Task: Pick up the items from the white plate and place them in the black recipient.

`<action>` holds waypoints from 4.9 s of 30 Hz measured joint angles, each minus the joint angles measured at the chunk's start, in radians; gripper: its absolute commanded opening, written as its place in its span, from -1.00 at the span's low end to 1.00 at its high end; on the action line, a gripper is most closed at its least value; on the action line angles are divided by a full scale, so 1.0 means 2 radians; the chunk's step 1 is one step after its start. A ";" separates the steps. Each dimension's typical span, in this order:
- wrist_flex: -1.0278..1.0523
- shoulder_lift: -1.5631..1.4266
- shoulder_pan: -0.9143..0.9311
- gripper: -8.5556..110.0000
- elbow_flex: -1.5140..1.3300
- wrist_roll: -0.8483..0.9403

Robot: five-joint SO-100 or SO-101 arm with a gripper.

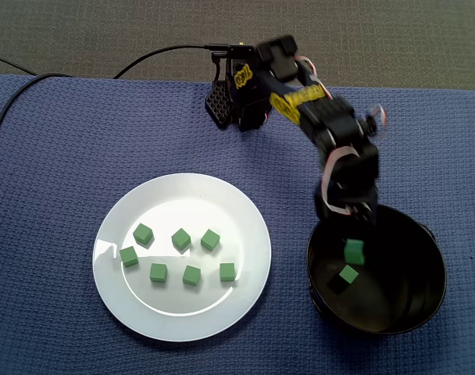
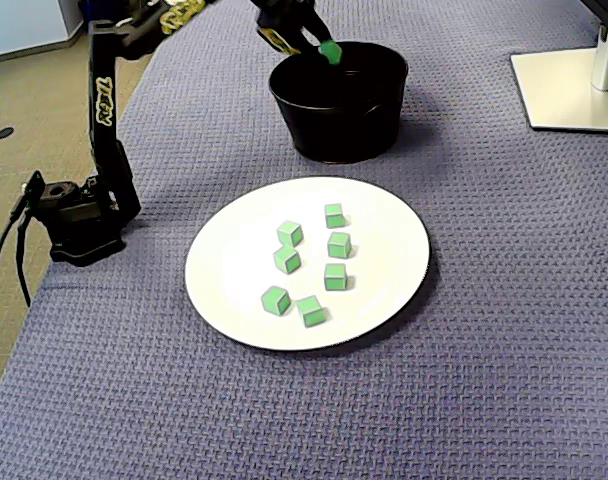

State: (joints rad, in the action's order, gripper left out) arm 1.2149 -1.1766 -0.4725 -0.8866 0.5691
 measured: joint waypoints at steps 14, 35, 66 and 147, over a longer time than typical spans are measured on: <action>-0.049 0.087 -0.035 -0.22 -0.001 0.029; 0.180 -0.196 0.339 -0.20 -0.112 0.335; -0.084 -0.051 0.355 -0.22 -0.377 0.219; 0.153 0.005 0.086 -0.20 0.222 -0.310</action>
State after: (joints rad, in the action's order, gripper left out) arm 1.5202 -1.1658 -0.3007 -0.4433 -0.0506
